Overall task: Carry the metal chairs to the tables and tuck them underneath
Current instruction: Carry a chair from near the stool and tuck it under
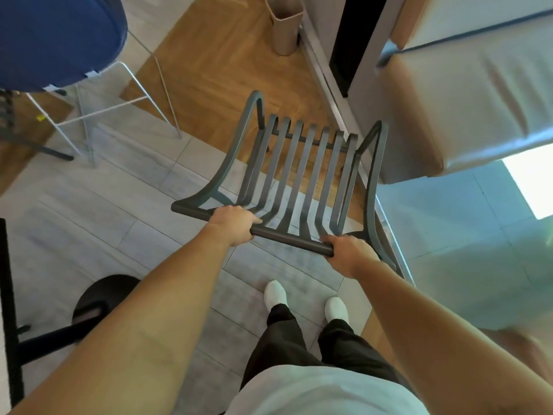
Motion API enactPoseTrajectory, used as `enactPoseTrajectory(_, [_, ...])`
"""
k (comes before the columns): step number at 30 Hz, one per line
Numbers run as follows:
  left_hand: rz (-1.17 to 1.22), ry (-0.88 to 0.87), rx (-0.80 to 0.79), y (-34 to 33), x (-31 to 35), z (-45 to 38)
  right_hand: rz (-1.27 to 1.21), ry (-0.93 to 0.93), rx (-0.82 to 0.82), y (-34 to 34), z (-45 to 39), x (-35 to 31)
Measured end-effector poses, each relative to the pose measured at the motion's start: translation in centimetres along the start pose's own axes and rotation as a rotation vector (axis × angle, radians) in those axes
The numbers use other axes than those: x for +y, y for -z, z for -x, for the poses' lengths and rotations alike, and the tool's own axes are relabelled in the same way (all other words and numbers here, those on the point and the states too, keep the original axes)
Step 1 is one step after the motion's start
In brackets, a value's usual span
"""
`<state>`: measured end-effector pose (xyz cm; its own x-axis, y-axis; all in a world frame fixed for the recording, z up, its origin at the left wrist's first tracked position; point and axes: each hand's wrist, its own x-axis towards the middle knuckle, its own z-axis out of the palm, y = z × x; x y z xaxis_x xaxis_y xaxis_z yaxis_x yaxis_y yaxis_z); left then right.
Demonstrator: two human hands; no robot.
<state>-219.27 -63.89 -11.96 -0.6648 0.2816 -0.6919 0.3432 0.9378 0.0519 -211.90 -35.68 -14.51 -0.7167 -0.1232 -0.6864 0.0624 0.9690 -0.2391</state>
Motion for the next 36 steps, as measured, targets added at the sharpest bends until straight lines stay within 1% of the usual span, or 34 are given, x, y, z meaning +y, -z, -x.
enactPoseTrajectory(4, [-0.002, 0.055, 0.029, 0.0, 0.7, 0.3, 0.01, -0.009, 0.046, -0.3, 0.2, 0.1])
enactPoseTrajectory(8, [0.036, 0.122, 0.043, -0.9, 1.6, 1.1, 0.023, 0.024, 0.064, -0.6, 0.7, 0.4])
enactPoseTrajectory(10, [0.045, 0.169, 0.03, -1.8, 2.3, 2.0, 0.008, 0.034, 0.056, -0.9, 1.1, 0.8])
enactPoseTrajectory(12, [0.091, 0.239, 0.01, -3.1, 4.2, 3.2, 0.059, 0.099, 0.027, -0.5, 1.7, 2.1])
enactPoseTrajectory(14, [0.104, 0.268, -0.003, -4.2, 4.5, 4.1, 0.073, 0.125, 0.011, -0.8, 1.9, 2.2])
enactPoseTrajectory(17, [0.177, 0.357, 0.001, -6.3, 7.1, 6.2, 0.158, 0.221, -0.032, -0.8, 2.6, 3.4])
enactPoseTrajectory(21, [0.258, 0.456, 0.004, -9.4, 10.4, 8.6, 0.321, 0.3, -0.087, -0.6, 3.1, 4.6])
enactPoseTrajectory(25, [0.386, 0.543, 0.02, -11.5, 13.2, 10.2, 0.459, 0.386, -0.096, -0.2, 3.5, 5.3])
enactPoseTrajectory(30, [0.472, 0.61, 0.054, -13.3, 16.1, 11.3, 0.56, 0.457, -0.075, 0.6, 3.1, 5.9])
enactPoseTrajectory(33, [0.531, 0.617, 0.079, -13.3, 17.5, 10.9, 0.569, 0.486, -0.107, 1.9, 2.1, 6.3])
enactPoseTrajectory(36, [0.574, 0.651, 0.091, -13.8, 18.7, 11.1, 0.644, 0.54, -0.109, 2.6, 1.7, 6.5])
